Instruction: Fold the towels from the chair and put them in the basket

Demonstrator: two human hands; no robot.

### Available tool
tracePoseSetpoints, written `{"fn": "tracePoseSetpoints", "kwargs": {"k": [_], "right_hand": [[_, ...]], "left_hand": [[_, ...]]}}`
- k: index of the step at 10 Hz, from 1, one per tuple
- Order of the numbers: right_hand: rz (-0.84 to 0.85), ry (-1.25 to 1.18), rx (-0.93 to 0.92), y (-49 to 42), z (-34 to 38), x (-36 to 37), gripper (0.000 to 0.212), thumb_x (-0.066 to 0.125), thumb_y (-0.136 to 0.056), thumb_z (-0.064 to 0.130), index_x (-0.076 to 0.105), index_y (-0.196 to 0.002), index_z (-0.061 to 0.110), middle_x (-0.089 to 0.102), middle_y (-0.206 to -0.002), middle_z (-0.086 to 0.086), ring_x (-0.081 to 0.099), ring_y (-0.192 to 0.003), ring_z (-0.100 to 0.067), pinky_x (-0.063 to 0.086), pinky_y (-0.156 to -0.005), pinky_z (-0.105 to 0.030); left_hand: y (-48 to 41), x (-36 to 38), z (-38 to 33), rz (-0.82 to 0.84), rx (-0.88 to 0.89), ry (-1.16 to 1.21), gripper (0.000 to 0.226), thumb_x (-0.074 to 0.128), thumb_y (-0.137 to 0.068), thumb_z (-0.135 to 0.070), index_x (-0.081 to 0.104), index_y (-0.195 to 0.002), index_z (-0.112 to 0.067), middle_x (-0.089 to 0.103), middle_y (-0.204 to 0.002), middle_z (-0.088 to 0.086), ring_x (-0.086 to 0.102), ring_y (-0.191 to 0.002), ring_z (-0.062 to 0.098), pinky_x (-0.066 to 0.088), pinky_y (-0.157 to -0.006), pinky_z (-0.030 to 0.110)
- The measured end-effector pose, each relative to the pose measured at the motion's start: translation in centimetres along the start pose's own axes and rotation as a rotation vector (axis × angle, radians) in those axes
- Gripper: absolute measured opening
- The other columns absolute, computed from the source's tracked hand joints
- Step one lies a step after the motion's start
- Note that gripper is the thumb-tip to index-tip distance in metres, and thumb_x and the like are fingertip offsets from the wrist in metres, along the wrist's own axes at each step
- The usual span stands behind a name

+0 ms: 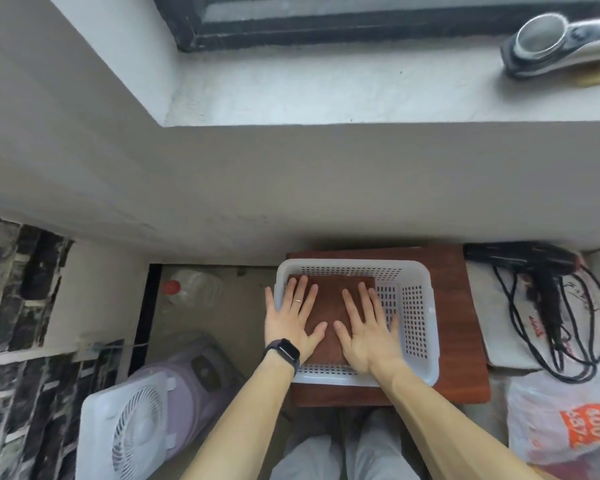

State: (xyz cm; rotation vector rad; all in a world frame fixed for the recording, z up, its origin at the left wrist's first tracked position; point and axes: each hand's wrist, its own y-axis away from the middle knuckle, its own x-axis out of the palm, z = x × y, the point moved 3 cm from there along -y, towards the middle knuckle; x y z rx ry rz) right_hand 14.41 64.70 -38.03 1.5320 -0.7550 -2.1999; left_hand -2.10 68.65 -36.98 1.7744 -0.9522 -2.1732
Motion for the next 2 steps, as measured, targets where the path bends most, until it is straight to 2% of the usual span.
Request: {"fn": "tracePoseSetpoints", "kwargs": {"k": [1,2], "right_hand": [[0.096,0.033,0.003,0.9,0.6,-2.3,0.066,0.023,-0.103,0.053,-0.01,-0.158,0.035,-0.024,-0.165,0.004,-0.02,-0.152,-0.019,0.007,-0.12,-0.059],[0.153,0.131,-0.056,2.0,1.7,-5.4,0.065,0.035,-0.102,0.043,0.01,-0.159,0.027,-0.002,-0.168,-0.007,0.001,-0.154,-0.029,0.015,-0.121,-0.055]], "left_hand": [[0.8,-2.5,-0.3,0.065,-0.008,-0.008,0.076,0.015,-0.097,-0.063,-0.013,-0.155,-0.023,-0.014,-0.164,0.003,-0.011,-0.151,0.026,-0.005,-0.117,0.061],[1.6,-5.3,-0.5,0.08,0.111,-0.024,0.069,0.034,-0.098,-0.051,0.016,-0.156,-0.018,0.013,-0.163,0.009,0.011,-0.149,0.029,0.009,-0.118,0.058]]}}
